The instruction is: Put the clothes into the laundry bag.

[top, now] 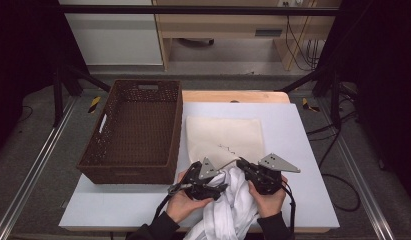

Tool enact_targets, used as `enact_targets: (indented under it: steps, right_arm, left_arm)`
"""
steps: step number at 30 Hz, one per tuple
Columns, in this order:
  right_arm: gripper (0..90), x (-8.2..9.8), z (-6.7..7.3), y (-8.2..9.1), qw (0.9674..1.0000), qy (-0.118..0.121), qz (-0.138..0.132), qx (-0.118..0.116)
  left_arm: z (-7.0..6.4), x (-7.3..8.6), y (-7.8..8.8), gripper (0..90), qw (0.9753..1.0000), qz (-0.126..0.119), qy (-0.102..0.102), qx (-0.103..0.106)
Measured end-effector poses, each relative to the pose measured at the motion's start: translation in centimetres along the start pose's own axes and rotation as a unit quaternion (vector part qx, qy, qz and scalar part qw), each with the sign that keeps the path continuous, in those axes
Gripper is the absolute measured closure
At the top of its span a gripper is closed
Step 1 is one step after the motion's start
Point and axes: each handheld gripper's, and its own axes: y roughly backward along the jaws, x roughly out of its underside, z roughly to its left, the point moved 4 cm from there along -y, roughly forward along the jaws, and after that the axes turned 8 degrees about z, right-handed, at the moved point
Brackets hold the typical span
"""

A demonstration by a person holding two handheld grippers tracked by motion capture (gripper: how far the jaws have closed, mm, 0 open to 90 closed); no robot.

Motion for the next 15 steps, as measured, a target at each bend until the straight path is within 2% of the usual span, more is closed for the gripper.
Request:
enact_targets:
  steps: [3, 4, 7, 9, 12, 15]
  right_arm:
    - [87.8, 0.0, 0.0, 0.0, 1.0, 0.001, 0.001, 0.0]
    - [87.8, 0.0, 0.0, 0.0, 1.0, 0.0, 0.001, -0.001]
    - [87.8, 0.0, 0.0, 0.0, 1.0, 0.001, 0.002, -0.002]
    - [87.8, 0.1, 0.0, -0.1, 1.0, 0.002, 0.005, -0.003]
    - [87.8, 0.1, 0.1, -0.2, 0.9999, 0.006, 0.008, -0.004]
    - [87.8, 0.1, 0.1, -0.3, 0.9999, 0.008, 0.009, -0.004]
  left_arm:
    - [-0.5, 0.7, 1.1, 33.3, 0.9999, 0.011, -0.01, -0.001]
    - [-0.6, 1.2, 1.3, 34.2, 0.9998, 0.021, -0.005, 0.005]
    - [-0.5, 2.3, 1.1, 38.7, 0.9994, 0.034, 0.0, 0.001]
    - [-0.3, 3.0, 0.8, 41.6, 0.999, 0.044, 0.011, 0.009]
    - [-0.2, 3.4, 0.3, 48.2, 0.9982, 0.055, 0.016, 0.016]
    - [-0.5, 3.5, -0.3, 61.8, 0.9974, 0.063, 0.02, 0.029]
